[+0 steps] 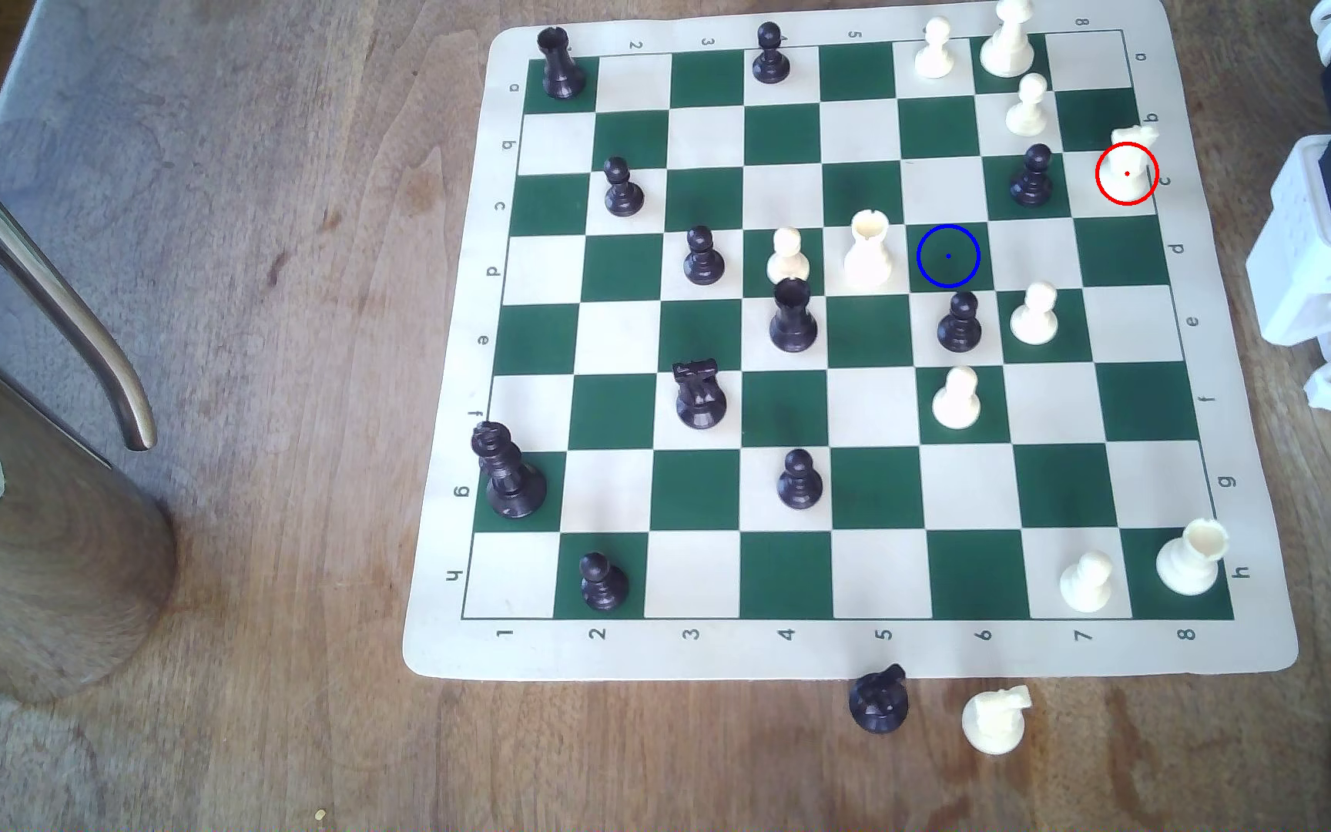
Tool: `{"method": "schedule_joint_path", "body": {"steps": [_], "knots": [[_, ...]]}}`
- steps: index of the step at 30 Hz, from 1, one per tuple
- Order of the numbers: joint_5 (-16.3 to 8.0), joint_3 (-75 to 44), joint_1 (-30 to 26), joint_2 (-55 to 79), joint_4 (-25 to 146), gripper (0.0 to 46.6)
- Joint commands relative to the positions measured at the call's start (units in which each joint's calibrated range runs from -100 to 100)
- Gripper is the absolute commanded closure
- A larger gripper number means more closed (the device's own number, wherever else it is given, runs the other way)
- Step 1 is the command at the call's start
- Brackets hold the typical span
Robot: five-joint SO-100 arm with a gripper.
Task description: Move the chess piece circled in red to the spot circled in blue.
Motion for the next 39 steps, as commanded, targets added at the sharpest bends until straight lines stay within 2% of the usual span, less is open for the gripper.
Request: {"method": "schedule_joint_path", "body": {"steps": [1,5,10,14,15,18,23,27,29,32,33,37,38,39], "knots": [[0.4,1.2,2.6,0.1,-2.9,45.4],[1.1,-0.5,2.7,0.1,5.1,44.7],[1.9,-9.9,3.6,0.1,23.7,44.4],[1.8,-21.2,7.2,0.1,48.7,43.9],[1.5,-24.8,10.1,0.1,58.0,43.8],[0.9,-28.8,13.2,0.1,66.8,43.7],[1.2,-32.6,13.6,0.1,74.5,43.2],[1.3,-40.2,18.7,0.1,92.1,43.3],[1.4,-45.2,23.3,0.1,106.4,43.5],[2.6,-50.1,25.7,0.1,119.9,41.4],[4.1,-52.5,26.1,0.0,126.8,39.2],[7.8,-54.5,25.0,1.2,138.9,42.0],[9.1,-56.3,24.4,3.0,146.4,44.3],[9.2,-57.0,24.4,3.8,149.6,44.4]]}}
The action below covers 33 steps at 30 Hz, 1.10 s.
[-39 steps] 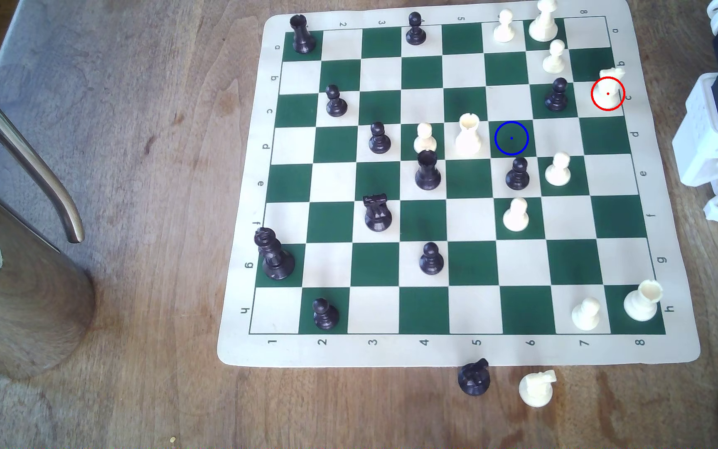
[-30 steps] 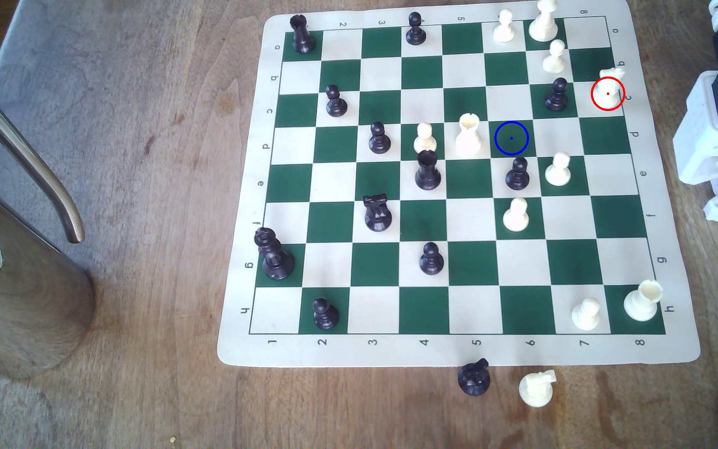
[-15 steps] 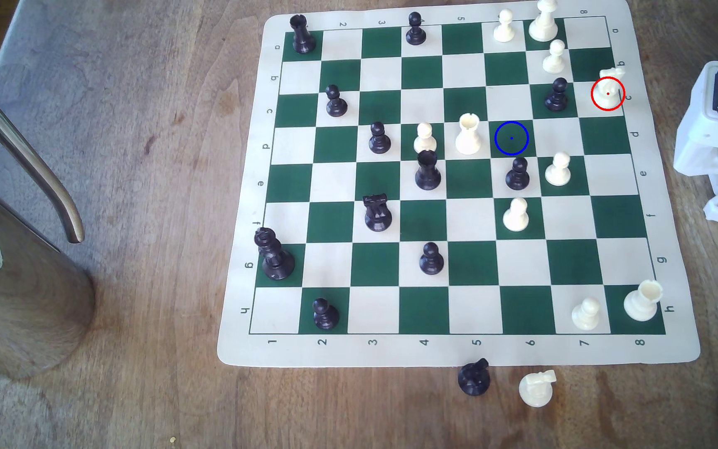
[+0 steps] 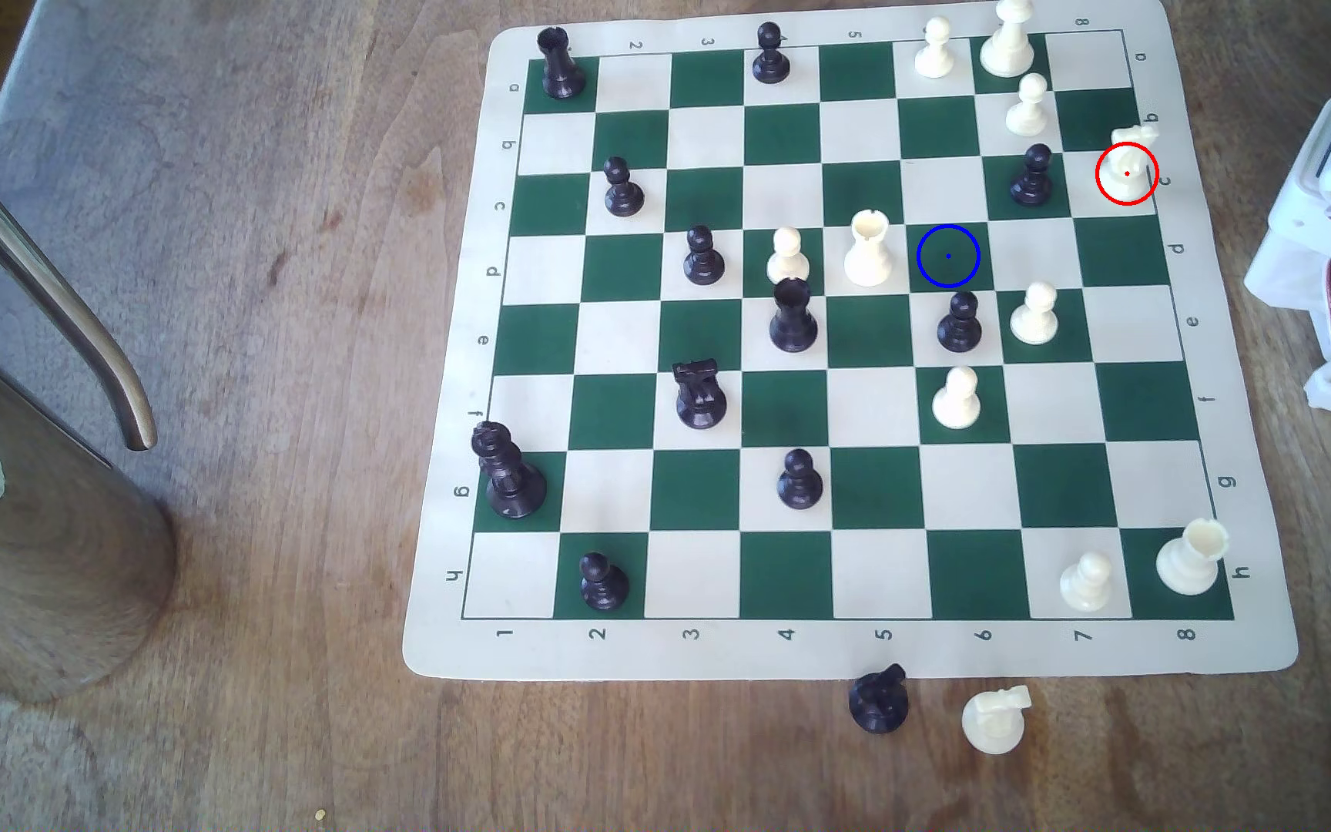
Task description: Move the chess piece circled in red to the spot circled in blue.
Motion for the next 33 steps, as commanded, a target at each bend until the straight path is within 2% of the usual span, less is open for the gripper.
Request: {"method": "schedule_joint_path", "body": {"steps": [1,6,7,12,15,20,22,24,25,29,31,33], "knots": [[2.8,-7.4,-0.9,5.0,18.3,44.4],[5.4,-10.7,-2.7,11.2,35.8,44.0],[6.7,-10.1,-3.0,12.4,40.6,43.7],[10.2,-10.0,-2.9,17.1,50.0,42.6],[11.1,-10.6,-3.3,20.7,52.6,42.6],[10.6,-11.2,-4.1,27.0,58.8,41.8],[11.4,-10.5,-2.7,29.2,59.2,41.5],[11.2,-10.5,-1.3,30.6,58.0,38.0],[11.0,-10.6,0.2,32.4,56.6,32.2],[12.6,-12.0,3.0,36.9,57.2,31.3],[14.4,-13.8,4.8,40.1,57.5,31.8],[14.7,-14.5,5.2,42.0,57.5,31.6]]}}
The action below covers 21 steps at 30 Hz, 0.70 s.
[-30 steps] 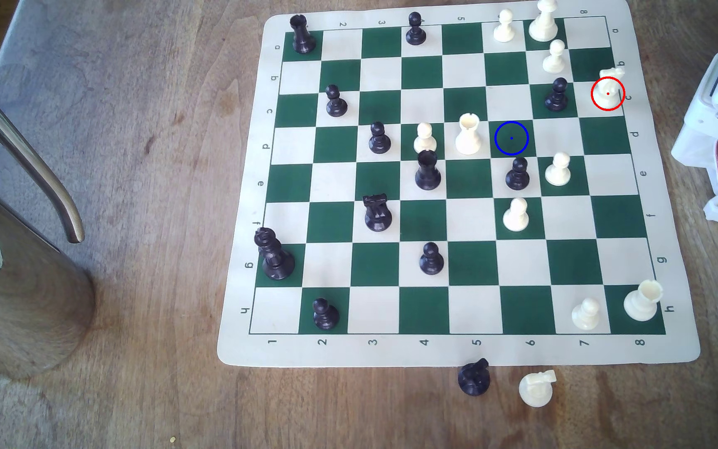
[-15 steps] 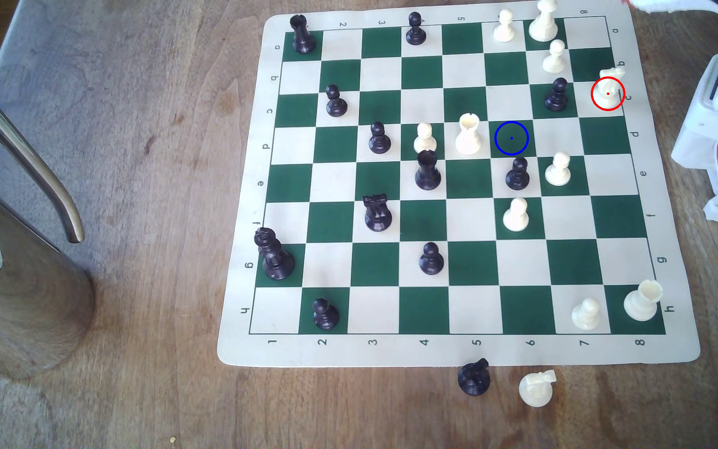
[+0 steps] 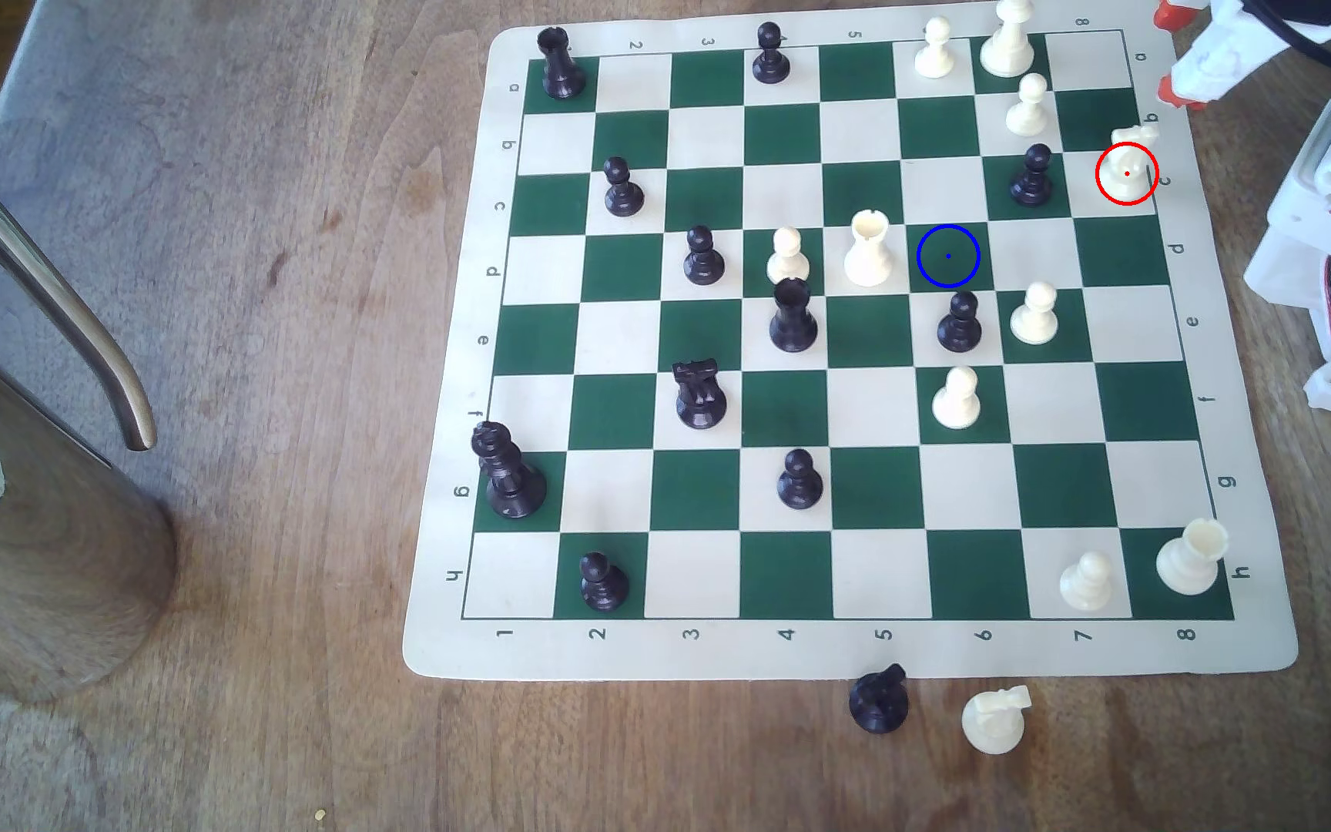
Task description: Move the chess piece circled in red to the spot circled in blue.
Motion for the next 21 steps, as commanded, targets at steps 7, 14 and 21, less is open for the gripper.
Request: {"method": "schedule_joint_path", "body": {"steps": [7,14,21], "knots": [[2.4,-6.7,3.6,15.7,-1.0,31.0],[2.8,-1.8,5.5,20.2,-6.0,31.8],[3.1,3.7,6.1,22.4,-11.7,31.8]]}}
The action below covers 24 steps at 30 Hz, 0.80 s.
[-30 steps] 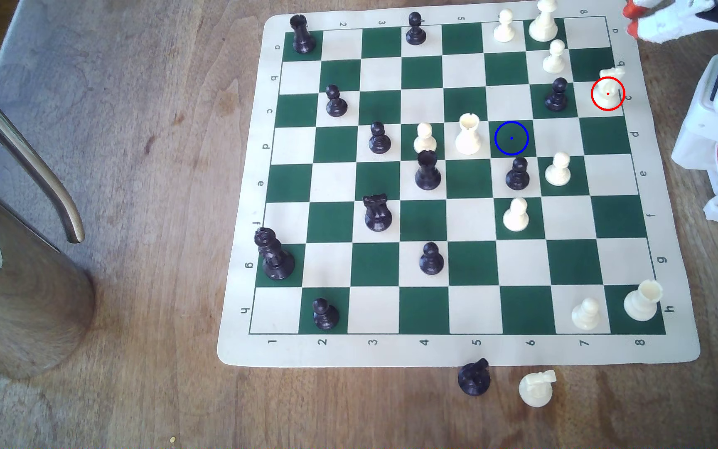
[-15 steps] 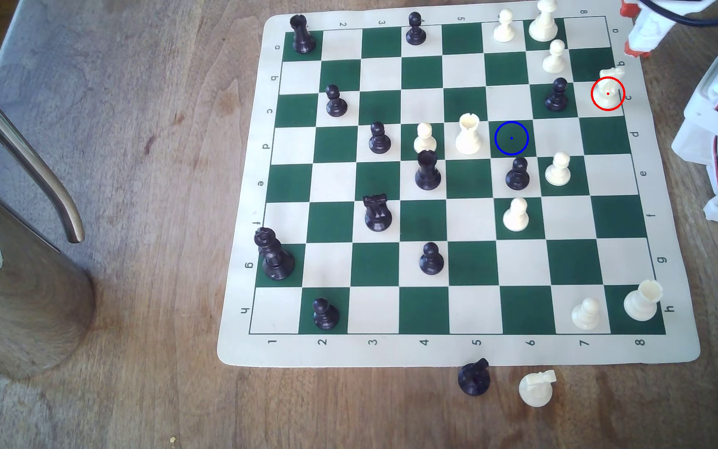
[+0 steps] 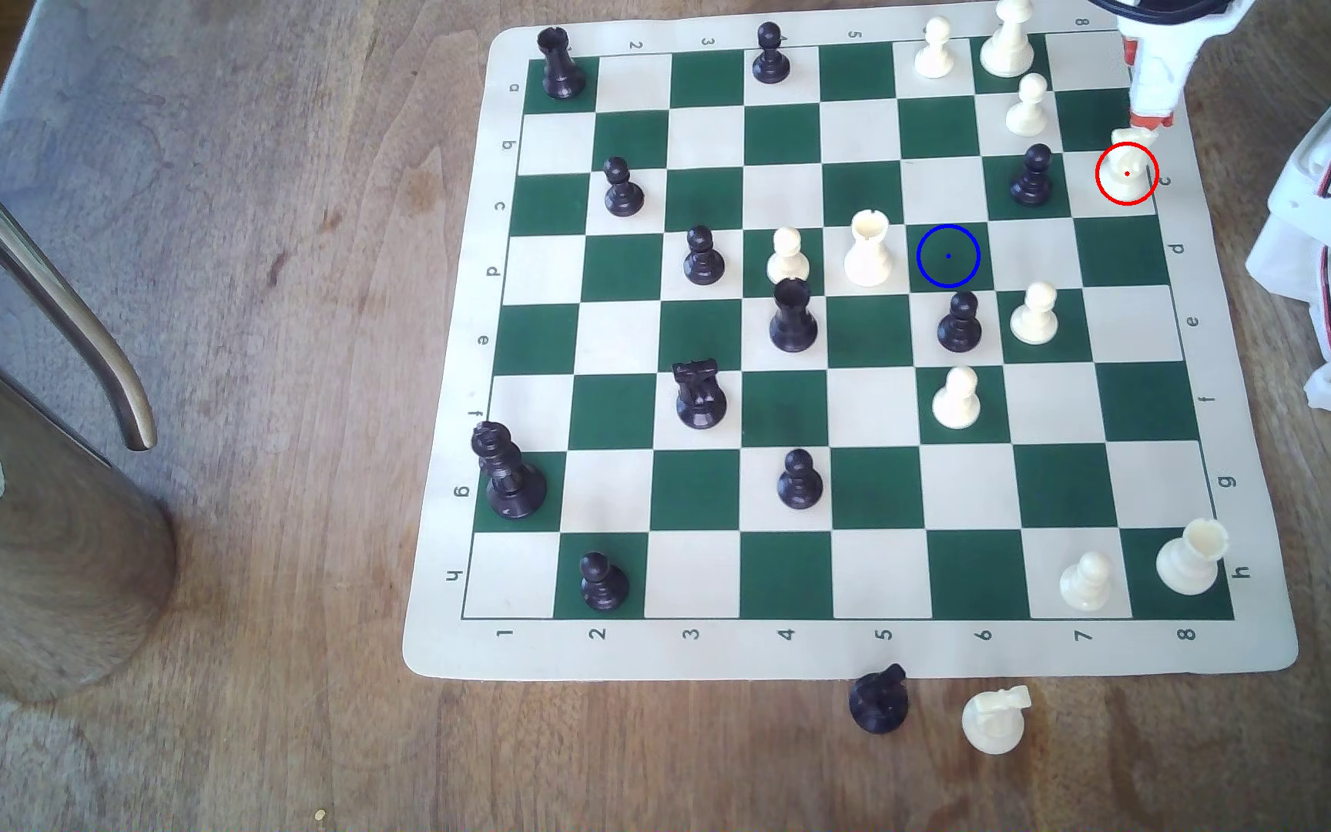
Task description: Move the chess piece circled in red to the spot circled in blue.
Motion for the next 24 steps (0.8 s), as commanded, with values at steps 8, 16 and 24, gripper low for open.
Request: {"method": "schedule_joint_path", "body": {"steps": [8,16,24], "knots": [[1.0,4.6,1.0,2.4,-6.0,32.2],[1.8,7.3,1.7,3.5,-8.3,30.7],[2.4,9.2,2.6,5.5,-11.4,30.3]]}}
